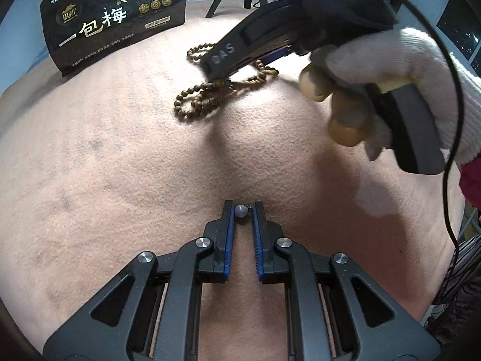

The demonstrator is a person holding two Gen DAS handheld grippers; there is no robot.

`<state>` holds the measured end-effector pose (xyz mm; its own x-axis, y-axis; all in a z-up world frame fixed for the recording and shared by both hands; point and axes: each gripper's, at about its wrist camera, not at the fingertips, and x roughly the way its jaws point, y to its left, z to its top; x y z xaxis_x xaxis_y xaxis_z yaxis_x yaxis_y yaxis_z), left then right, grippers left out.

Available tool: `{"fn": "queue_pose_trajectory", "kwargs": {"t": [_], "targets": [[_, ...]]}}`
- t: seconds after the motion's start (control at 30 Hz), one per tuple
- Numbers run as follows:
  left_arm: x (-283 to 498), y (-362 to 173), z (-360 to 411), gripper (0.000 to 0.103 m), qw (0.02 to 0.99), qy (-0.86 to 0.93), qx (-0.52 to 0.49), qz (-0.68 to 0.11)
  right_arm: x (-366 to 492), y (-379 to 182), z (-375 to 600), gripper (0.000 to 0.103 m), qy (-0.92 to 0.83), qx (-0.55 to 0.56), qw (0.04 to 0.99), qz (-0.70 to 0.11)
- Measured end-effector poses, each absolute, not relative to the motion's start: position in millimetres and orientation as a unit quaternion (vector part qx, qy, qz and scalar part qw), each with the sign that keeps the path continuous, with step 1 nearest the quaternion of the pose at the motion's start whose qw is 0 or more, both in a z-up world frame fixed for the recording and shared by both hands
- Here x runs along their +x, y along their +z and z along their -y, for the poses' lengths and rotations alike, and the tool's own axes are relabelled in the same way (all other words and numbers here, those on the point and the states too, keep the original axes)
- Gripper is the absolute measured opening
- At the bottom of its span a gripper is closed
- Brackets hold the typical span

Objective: Organize jewelry
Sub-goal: 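Grip the wooden bead necklace with the right tool and lift it, then carry the pearl stud with left tool while right tool carries the necklace over the box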

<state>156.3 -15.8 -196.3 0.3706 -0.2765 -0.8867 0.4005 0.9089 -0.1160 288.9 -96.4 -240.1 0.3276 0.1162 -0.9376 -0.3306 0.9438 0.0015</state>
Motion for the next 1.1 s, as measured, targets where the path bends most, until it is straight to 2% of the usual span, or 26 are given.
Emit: {"fn": "queue_pose_trajectory", "kwargs": {"t": [0.07, 0.13, 0.6, 1.1], "targets": [[156, -196, 17, 0.011, 0.826, -0.204, 0.062, -0.521, 285, -237, 98, 0.027, 0.144, -0.095, 0.809, -0.562], [154, -195, 19, 0.011, 0.827, -0.203, 0.063, -0.52, 280, -234, 99, 0.011, 0.15, -0.09, 0.807, -0.565], [151, -184, 6, 0.01, 0.834, -0.184, 0.045, -0.519, 246, -189, 120, 0.01, 0.164, -0.062, 0.829, -0.53], [153, -133, 1, 0.01, 0.864, -0.173, 0.016, -0.472, 218, -124, 146, 0.01, 0.168, -0.037, 0.862, -0.478]]}}
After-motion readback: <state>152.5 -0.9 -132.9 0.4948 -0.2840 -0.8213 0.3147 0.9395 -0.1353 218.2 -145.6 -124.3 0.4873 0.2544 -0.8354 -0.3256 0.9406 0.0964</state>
